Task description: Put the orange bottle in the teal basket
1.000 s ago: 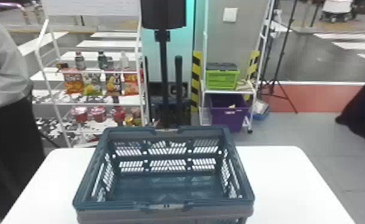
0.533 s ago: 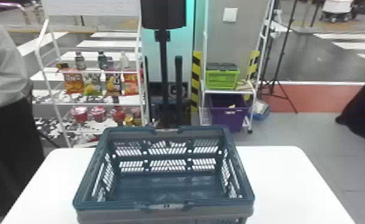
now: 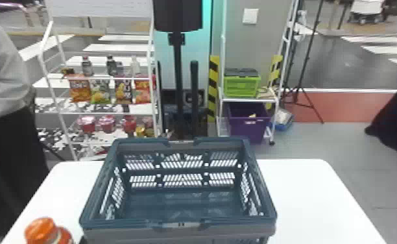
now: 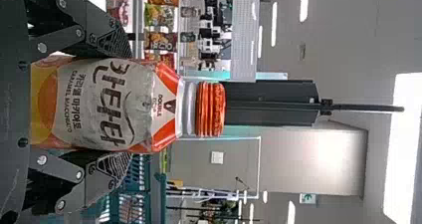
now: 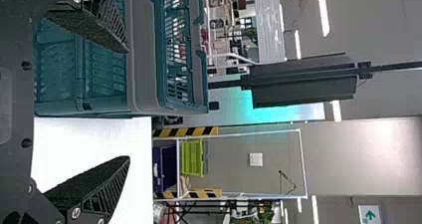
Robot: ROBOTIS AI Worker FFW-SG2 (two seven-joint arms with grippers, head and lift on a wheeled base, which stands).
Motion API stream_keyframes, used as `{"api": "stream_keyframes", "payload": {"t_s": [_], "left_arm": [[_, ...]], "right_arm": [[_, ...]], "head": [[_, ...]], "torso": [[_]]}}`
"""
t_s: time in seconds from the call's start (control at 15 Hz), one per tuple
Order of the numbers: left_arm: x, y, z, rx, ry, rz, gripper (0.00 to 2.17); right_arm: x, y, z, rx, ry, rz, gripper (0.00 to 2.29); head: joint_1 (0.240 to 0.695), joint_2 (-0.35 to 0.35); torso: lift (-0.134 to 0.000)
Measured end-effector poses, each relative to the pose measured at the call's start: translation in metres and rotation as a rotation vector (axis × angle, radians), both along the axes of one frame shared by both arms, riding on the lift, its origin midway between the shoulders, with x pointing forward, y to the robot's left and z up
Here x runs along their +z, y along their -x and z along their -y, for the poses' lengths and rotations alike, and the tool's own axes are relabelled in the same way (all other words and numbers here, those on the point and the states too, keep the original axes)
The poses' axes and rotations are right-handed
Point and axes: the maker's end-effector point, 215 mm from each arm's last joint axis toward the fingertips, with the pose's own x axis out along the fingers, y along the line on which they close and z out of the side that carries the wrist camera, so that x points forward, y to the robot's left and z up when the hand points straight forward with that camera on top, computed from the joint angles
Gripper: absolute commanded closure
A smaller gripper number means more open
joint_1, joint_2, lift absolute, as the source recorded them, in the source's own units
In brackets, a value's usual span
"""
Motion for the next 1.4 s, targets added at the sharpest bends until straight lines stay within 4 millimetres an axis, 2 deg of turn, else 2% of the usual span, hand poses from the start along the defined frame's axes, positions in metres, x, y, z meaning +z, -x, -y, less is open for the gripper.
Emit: {"api": "stream_keyframes", "payload": {"t_s": [0.27,0.47,0.6,0.73,0.8,0.87,1.0,1.2,1.4], "left_arm": [[0.013,-0.047,-0.028,0.028,-0.032,-0.028,0.54],[0.02,-0.089,-0.033,-0.025,-0.042,-0.07,0.54],[0.03,-0.119,-0.028,-0.084,-0.083,-0.087,0.54],[0.038,-0.144,-0.007,-0.172,-0.117,-0.092,0.54],[0.038,-0.157,0.01,-0.238,-0.137,-0.1,0.54],[0.032,-0.171,0.03,-0.32,-0.152,-0.125,0.53],[0.012,-0.201,0.057,-0.45,-0.157,-0.216,0.54],[-0.003,-0.241,0.097,-0.625,-0.205,-0.314,0.53],[-0.03,-0.263,0.145,-0.814,-0.258,-0.434,0.54]], "right_arm": [[-0.006,0.0,0.002,-0.026,0.008,-0.016,0.13],[-0.009,0.004,0.002,-0.046,0.012,-0.027,0.13],[-0.013,0.007,0.001,-0.063,0.014,-0.037,0.13],[-0.022,0.009,-0.001,-0.073,0.027,-0.052,0.13],[-0.027,0.011,-0.004,-0.072,0.038,-0.061,0.13],[-0.033,0.012,-0.006,-0.069,0.047,-0.07,0.13],[-0.044,0.015,-0.007,-0.067,0.06,-0.084,0.13],[-0.063,0.021,-0.004,-0.071,0.084,-0.11,0.13],[-0.076,0.023,0.004,-0.079,0.101,-0.125,0.13]], "head": [[0.499,0.0],[0.499,0.0],[0.499,0.0],[0.499,0.0],[0.499,0.0],[0.499,0.0],[0.499,0.0],[0.499,0.0],[0.499,0.0]], "torso": [[0.0],[0.0],[0.0],[0.0],[0.0],[0.0],[0.0],[0.0],[0.0]]}}
